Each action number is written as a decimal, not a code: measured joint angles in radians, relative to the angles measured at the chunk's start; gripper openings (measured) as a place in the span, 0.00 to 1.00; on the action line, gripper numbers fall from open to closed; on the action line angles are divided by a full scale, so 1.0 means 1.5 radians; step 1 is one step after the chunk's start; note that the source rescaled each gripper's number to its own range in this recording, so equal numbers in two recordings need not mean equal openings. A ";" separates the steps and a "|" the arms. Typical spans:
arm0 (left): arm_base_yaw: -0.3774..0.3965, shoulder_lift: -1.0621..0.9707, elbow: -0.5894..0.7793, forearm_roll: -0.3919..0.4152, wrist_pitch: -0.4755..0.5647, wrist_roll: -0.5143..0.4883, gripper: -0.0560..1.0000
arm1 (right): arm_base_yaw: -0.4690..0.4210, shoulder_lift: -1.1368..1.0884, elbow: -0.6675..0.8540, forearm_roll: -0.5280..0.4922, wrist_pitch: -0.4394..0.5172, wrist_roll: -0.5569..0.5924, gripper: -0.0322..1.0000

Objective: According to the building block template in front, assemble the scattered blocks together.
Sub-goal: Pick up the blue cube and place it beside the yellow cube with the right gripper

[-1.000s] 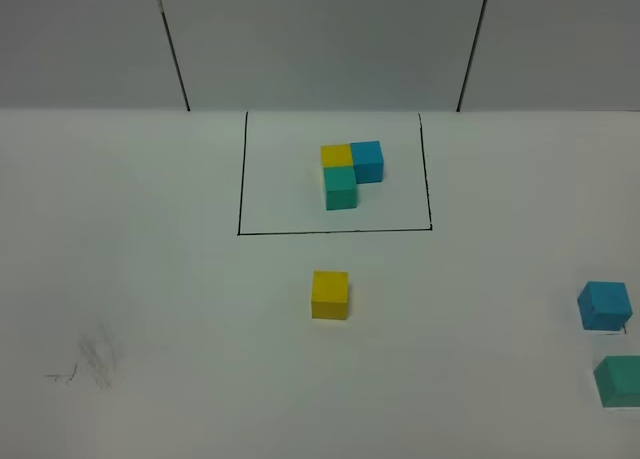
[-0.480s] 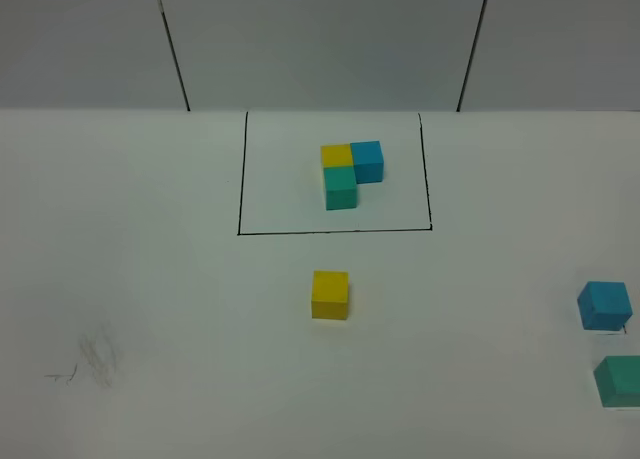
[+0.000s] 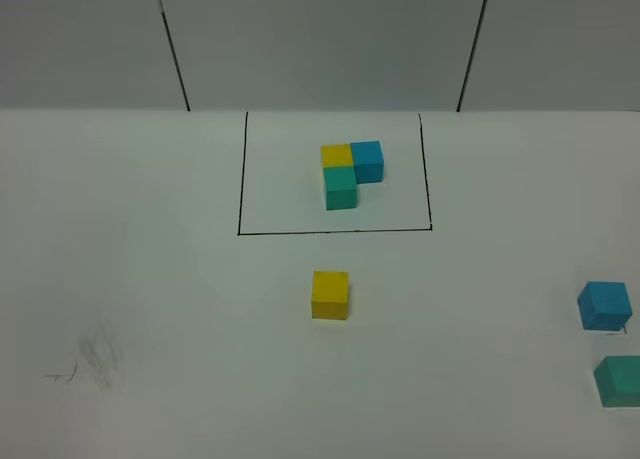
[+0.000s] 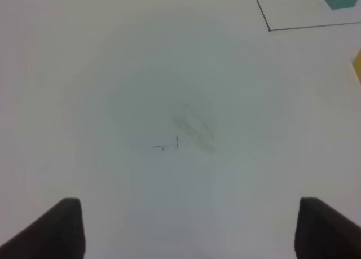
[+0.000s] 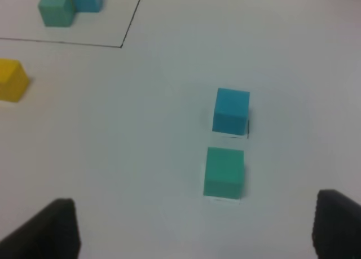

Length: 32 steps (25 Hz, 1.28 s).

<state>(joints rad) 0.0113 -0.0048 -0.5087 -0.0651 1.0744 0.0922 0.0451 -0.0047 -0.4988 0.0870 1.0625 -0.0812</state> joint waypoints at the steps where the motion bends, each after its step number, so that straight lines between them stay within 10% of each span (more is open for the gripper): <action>1: 0.000 0.000 0.000 0.000 0.000 0.000 0.71 | 0.000 0.000 0.000 0.000 0.000 0.000 0.73; 32: 0.000 0.000 0.001 0.000 0.000 -0.001 0.70 | 0.000 0.158 -0.015 -0.072 -0.026 0.076 0.73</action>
<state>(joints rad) 0.0113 -0.0048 -0.5068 -0.0651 1.0744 0.0902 0.0451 0.2328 -0.5220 -0.0212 1.0233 0.0322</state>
